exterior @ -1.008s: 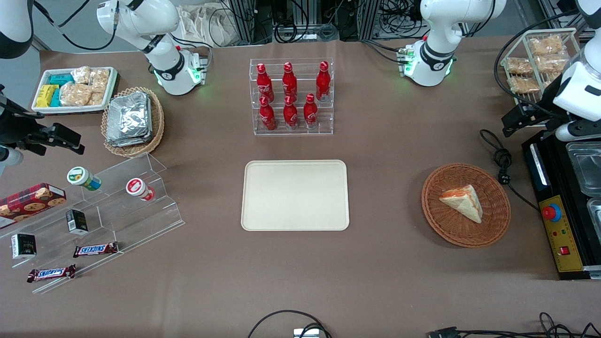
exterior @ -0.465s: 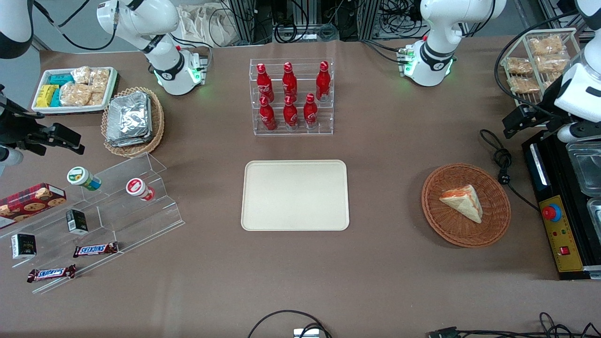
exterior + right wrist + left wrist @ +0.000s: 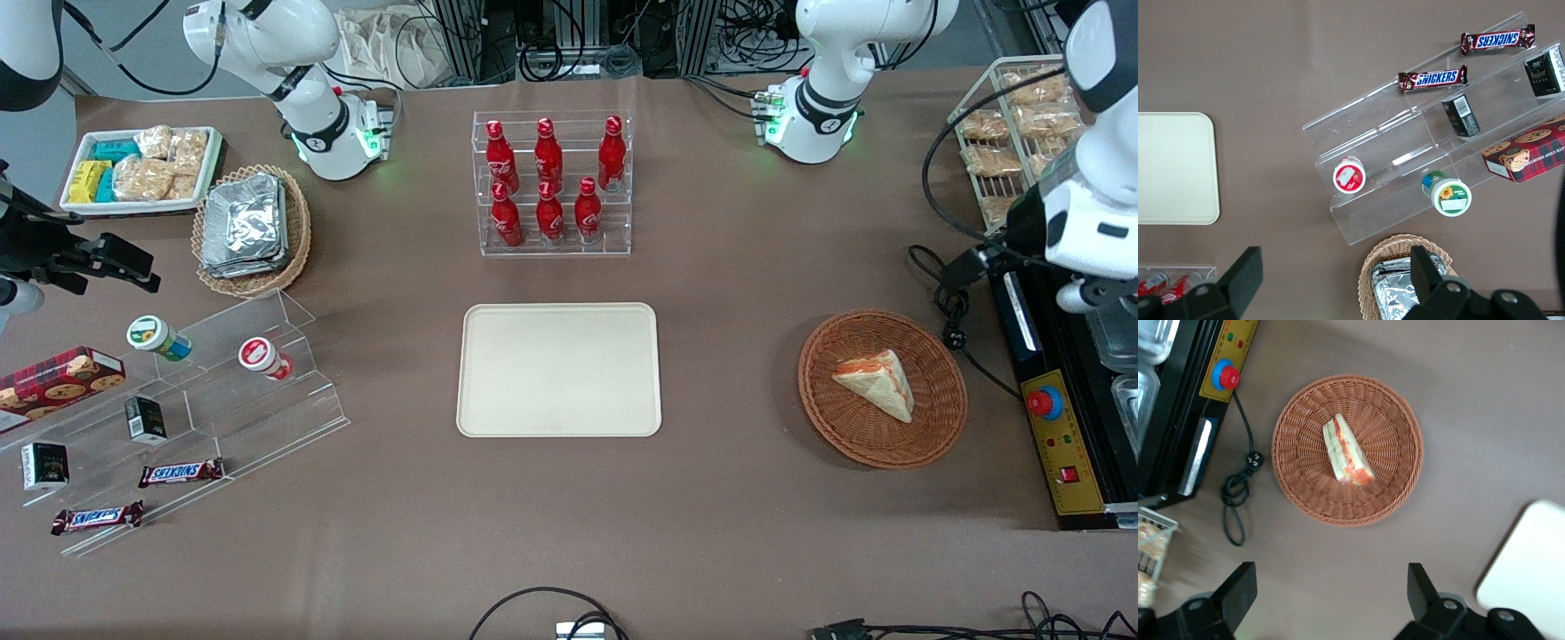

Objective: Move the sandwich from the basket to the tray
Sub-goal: 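Lower the open left gripper over the sandwich in the wicker basket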

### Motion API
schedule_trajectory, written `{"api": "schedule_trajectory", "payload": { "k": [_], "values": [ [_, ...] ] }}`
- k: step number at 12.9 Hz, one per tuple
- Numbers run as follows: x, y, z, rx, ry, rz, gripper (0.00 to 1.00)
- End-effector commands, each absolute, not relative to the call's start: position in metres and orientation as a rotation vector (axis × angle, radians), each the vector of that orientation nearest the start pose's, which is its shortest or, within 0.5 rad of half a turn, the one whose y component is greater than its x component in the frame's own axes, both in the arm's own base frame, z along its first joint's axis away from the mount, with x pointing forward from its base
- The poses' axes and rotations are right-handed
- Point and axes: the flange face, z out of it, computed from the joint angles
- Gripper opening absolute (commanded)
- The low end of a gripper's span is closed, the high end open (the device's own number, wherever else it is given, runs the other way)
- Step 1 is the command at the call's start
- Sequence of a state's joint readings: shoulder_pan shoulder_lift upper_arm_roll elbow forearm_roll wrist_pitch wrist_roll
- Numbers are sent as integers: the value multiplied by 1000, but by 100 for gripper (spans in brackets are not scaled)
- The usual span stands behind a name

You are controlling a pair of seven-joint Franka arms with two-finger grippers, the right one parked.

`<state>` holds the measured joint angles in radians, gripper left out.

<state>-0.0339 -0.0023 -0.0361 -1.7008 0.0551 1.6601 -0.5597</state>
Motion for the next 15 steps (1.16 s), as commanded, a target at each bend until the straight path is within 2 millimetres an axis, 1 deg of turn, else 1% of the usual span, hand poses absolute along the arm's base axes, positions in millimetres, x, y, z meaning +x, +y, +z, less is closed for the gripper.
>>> {"api": "schedule_trajectory", "payload": {
  "k": [1,2,3,4,5,7,9,10,11,12,15],
  "values": [
    [573,-36,531,-2880,-1049,89,100],
    [579,-38,516,-2855,-1105,90,100],
    [587,-37,494,-2850,-1100,72,100],
    [595,-29,474,-2852,-1111,46,100],
    [601,-11,452,-2839,-1144,32,100],
    [609,-11,421,-2847,-1166,-17,100],
    [615,-9,388,-2839,-1189,-19,100],
    [616,-8,372,-2822,-1222,-14,100],
    [616,-13,357,-2805,-1258,-13,100],
    [615,-17,346,-2795,-1280,-14,100],
    [604,-19,313,-2771,-1336,-13,100]
  ]
}}
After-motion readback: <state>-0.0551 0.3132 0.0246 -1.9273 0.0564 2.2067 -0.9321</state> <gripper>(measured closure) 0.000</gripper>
